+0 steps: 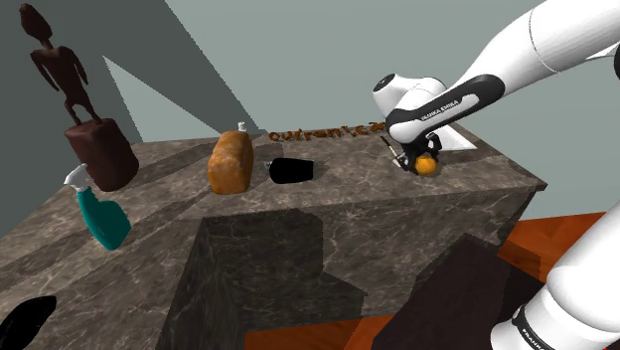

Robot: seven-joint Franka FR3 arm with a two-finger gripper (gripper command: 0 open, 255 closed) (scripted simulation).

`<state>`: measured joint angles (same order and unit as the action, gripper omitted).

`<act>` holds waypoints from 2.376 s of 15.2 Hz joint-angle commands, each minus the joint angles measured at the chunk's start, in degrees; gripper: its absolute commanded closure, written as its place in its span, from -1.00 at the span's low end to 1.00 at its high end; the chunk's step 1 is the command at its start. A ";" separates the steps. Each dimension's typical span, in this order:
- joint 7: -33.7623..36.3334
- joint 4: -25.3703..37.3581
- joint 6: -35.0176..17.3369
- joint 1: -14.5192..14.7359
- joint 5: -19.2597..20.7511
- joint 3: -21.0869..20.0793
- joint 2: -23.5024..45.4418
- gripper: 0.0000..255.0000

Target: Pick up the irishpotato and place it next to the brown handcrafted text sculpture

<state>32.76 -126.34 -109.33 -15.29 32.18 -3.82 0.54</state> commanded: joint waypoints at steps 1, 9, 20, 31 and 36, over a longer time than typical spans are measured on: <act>-0.86 0.57 1.27 0.01 -0.34 -0.01 -0.92 1.00; -3.74 3.62 6.30 0.22 -1.49 -0.21 -3.62 1.00; -4.13 22.30 14.13 2.05 -2.13 -1.95 8.14 1.00; -6.85 65.38 29.07 7.76 -0.62 -2.13 36.91 1.00; -5.14 61.44 25.70 7.33 -0.75 -2.23 36.76 1.00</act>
<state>27.37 -64.62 -83.17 -7.94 31.43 -6.05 37.08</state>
